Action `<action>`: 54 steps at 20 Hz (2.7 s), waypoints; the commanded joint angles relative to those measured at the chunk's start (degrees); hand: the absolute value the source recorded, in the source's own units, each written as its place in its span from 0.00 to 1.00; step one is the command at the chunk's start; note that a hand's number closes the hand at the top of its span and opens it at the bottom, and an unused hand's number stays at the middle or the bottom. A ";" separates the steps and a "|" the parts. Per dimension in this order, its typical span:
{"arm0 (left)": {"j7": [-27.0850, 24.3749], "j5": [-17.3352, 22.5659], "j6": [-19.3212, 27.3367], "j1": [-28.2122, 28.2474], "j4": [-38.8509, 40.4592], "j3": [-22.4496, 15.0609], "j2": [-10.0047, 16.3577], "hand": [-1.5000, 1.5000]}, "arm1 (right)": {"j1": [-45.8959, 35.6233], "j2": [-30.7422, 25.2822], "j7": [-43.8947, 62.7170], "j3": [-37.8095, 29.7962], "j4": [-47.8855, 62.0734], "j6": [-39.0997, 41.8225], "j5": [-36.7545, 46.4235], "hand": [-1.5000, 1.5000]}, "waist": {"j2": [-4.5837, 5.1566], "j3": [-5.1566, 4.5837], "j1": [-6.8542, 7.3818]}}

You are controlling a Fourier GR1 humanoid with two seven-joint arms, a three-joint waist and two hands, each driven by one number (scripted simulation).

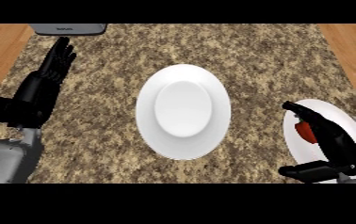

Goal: Pick the bell pepper from the plate and place it in the plate

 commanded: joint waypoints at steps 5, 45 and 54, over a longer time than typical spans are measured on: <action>0.84 0.55 -2.65 0.20 -0.44 2.01 2.08 0.50 | -1.15 -16.74 11.07 -6.44 -4.22 0.73 6.09 0.00 | -0.29 -0.21 -0.14; 3.71 -4.73 -9.22 0.58 -3.02 8.33 -5.44 0.50 | -16.44 -7.44 26.88 3.96 22.38 9.25 52.71 0.00 | 0.07 -0.03 0.65; 1.58 -9.39 -7.74 0.40 -0.82 7.59 -10.22 0.50 | -17.10 -3.00 28.96 3.03 28.97 4.02 62.22 0.00 | 0.02 -0.04 0.35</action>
